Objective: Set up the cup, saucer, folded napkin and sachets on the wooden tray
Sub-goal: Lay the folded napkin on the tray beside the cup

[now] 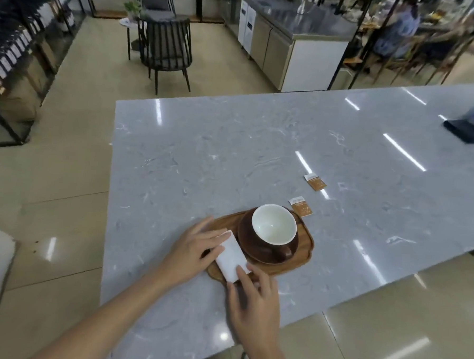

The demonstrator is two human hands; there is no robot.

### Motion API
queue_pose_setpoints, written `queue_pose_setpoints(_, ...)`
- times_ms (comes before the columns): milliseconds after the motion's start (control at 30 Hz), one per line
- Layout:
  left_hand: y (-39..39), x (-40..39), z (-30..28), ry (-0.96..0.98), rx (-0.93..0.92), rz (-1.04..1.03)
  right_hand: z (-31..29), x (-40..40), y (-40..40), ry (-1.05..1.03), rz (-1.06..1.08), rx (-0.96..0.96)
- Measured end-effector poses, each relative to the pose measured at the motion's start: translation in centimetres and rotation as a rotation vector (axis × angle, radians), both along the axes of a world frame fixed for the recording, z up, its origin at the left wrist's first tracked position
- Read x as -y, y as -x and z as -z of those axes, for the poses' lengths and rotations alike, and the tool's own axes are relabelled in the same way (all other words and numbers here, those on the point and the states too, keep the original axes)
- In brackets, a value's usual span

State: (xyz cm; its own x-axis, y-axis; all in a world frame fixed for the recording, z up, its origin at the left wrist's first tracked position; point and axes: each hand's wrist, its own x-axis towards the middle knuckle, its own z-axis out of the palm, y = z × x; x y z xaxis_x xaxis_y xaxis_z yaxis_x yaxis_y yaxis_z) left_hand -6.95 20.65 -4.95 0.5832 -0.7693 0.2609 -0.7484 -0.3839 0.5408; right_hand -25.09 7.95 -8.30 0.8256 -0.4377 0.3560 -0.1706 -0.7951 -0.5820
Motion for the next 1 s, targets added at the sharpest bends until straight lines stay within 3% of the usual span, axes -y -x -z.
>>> queue_pose_setpoints(300, -2.6, 0.9, 1.2, -0.045, -0.024, 0.140, 1.1, -2.1, -1.1, 0.012, 0.183, -0.019)
queue_pose_setpoints(633, -3.2, 1.3, 1.1, -0.078, -0.021, 0.117, 0.1, -2.4, -2.0, 0.006, 0.235, -0.034)
queue_pose_setpoints(1000, -3.9, 2.0, -2.0, 0.016, -0.169, 0.016, -7.8, 2.7, 0.2, -0.150, 0.180, 0.029)
